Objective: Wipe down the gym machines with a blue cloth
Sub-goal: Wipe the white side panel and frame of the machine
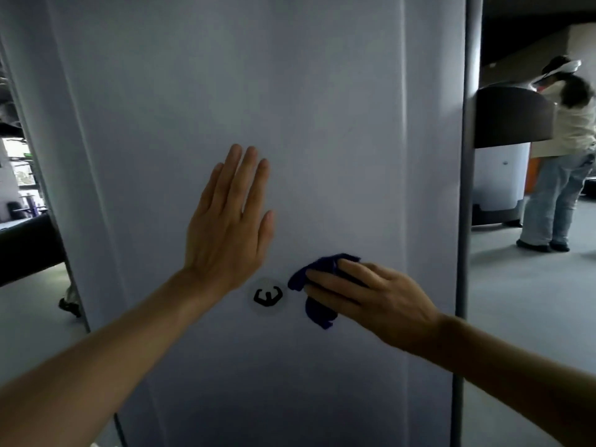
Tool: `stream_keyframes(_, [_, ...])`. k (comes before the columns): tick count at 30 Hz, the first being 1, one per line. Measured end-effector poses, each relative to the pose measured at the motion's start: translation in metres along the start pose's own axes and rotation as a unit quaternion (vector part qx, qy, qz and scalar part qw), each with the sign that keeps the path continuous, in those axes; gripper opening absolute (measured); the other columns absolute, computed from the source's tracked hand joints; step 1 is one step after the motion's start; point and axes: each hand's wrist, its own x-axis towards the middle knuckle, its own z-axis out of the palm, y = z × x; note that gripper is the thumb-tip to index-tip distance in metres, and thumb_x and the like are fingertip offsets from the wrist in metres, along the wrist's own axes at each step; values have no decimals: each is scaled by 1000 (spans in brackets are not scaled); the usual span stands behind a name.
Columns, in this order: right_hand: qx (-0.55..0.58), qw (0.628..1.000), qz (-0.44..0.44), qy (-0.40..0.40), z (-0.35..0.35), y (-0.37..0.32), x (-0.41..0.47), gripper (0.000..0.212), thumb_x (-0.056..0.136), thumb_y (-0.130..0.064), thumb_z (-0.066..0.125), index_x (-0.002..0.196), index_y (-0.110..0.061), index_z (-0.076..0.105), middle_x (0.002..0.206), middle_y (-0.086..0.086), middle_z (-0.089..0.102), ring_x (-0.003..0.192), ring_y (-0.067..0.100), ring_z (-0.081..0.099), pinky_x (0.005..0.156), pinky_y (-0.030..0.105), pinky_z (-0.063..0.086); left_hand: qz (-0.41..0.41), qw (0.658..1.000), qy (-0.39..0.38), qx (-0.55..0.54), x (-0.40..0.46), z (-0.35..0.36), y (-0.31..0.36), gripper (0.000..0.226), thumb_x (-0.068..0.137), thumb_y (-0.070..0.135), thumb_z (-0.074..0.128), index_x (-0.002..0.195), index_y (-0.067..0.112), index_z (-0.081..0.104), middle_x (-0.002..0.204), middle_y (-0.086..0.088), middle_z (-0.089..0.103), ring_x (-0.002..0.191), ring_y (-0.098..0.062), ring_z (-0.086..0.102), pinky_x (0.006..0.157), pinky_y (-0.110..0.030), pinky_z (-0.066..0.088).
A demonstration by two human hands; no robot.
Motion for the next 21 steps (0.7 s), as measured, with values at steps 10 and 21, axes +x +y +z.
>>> stream_keyframes(10, [55,939,276,196,-28,79,84,41,104,-17,60,145,-17,57,148,2,54,131,28,46,107,41,45,20,1000,1,22,14,13,15,60,112,31,40,162,1,27,169,-23,21,158,-43,15,128,-56,17])
stream_keyframes(21, [5,993,64,94,-24,96,43,40,107,-15,49,145,-21,57,152,3,53,131,32,49,103,44,48,69,995,-30,64,6,16,16,67,110,40,40,163,3,23,170,-21,17,158,-43,13,127,-59,17])
